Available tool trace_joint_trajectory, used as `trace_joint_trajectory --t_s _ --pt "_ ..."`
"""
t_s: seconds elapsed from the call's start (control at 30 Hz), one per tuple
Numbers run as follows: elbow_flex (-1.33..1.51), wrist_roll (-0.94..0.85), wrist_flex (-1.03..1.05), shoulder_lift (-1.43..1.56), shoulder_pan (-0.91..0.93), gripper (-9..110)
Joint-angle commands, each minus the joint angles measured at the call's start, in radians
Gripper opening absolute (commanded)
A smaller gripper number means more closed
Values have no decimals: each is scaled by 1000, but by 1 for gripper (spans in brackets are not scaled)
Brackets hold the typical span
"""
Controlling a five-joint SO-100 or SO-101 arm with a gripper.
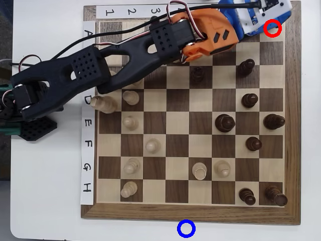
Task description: Move the piece to destination
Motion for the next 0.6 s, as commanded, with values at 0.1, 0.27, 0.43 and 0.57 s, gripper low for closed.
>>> trace_joint_trajectory --t_s 0.1,0.27,0.43,0.57 --pt "-301 60 25 167 28 0" --pt "-301 35 91 261 35 0" --pt "-253 -8 161 376 41 0" --pt "-98 -32 167 512 48 0"
